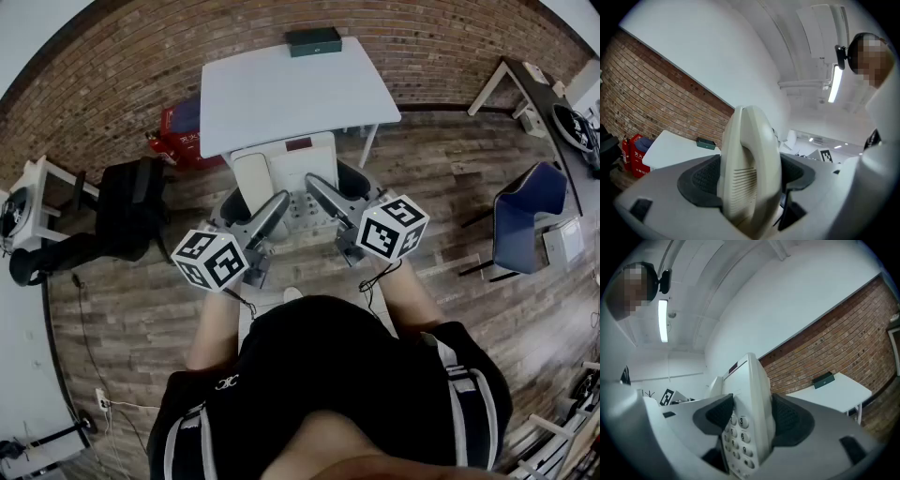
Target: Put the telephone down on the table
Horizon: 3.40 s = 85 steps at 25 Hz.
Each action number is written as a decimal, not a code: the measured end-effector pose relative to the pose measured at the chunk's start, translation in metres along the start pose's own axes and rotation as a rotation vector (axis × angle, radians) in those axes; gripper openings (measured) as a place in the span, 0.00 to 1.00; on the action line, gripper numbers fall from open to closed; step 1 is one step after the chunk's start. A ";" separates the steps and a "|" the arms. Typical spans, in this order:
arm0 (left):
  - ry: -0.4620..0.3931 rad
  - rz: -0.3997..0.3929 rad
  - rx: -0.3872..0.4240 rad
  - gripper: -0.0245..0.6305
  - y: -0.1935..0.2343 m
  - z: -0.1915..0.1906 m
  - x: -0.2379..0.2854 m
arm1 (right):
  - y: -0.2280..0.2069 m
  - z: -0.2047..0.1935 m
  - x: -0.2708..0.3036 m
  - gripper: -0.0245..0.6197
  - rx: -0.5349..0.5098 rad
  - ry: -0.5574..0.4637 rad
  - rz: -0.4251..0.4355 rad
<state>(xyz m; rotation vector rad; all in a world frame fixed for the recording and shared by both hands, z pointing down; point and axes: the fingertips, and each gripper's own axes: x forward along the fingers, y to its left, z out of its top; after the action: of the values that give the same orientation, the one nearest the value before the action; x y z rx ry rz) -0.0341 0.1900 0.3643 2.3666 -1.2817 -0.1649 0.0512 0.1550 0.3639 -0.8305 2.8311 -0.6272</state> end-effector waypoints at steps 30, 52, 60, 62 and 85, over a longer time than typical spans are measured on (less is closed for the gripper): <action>0.019 -0.054 -0.002 0.61 0.060 0.022 -0.016 | 0.014 -0.011 0.062 0.39 0.007 0.024 -0.047; 0.055 -0.108 0.000 0.61 0.125 0.036 -0.027 | 0.021 -0.027 0.124 0.39 0.001 -0.008 -0.098; 0.072 -0.092 0.011 0.61 0.149 0.040 0.016 | -0.024 -0.021 0.148 0.39 0.024 -0.010 -0.088; 0.070 -0.089 0.011 0.61 0.157 0.043 0.032 | -0.039 -0.016 0.156 0.39 0.020 -0.012 -0.085; 0.091 -0.034 -0.024 0.61 0.240 0.100 0.245 | -0.241 0.070 0.253 0.39 0.056 0.033 -0.053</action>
<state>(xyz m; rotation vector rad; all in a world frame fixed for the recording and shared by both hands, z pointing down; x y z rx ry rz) -0.1113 -0.1573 0.4037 2.3484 -1.1919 -0.0813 -0.0277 -0.1909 0.4016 -0.8957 2.8148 -0.7297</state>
